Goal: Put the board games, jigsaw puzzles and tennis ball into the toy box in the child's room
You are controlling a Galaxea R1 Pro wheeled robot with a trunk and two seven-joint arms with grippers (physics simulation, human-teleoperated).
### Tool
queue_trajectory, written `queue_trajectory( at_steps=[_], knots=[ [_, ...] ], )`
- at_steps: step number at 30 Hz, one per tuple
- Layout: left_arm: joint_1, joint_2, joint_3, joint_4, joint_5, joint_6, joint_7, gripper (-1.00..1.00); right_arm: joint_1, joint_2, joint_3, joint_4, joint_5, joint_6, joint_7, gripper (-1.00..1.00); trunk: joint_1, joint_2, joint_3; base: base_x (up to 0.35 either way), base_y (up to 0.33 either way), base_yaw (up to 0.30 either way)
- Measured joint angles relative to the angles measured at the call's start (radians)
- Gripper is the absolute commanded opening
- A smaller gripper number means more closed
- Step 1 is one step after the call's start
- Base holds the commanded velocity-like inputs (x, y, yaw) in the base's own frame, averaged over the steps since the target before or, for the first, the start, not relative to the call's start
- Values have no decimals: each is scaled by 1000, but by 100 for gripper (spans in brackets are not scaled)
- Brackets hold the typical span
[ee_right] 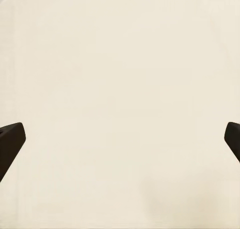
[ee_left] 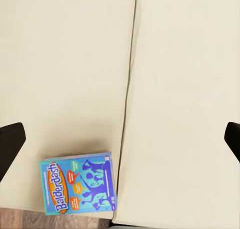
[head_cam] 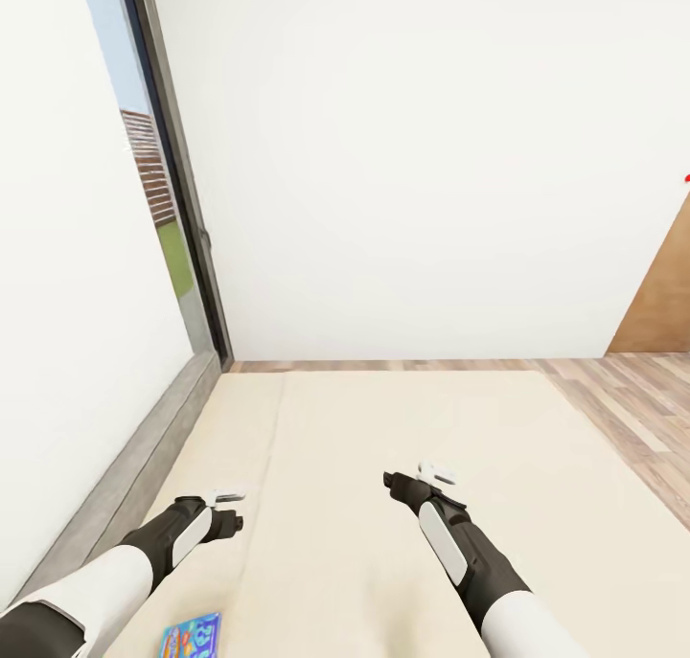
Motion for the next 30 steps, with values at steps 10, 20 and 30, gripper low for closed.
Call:
queue_trajectory(
  at_steps=[10,20,30],
  knots=[
    [0,-1,0,0,0,-1,0,100,-1,0,-1,0,-1,0,-1,100,0,0,0,0,9,0],
    [-1,1,3,1,3,4,4,100,0,0,-2,-1,-1,1,-2,100,0,0,0,0,0,0],
    [-4,0,5,42,10,34,16,100,0,1,3,-19,1,14,-5,100,0,0,0,0,0,0]
  ],
)
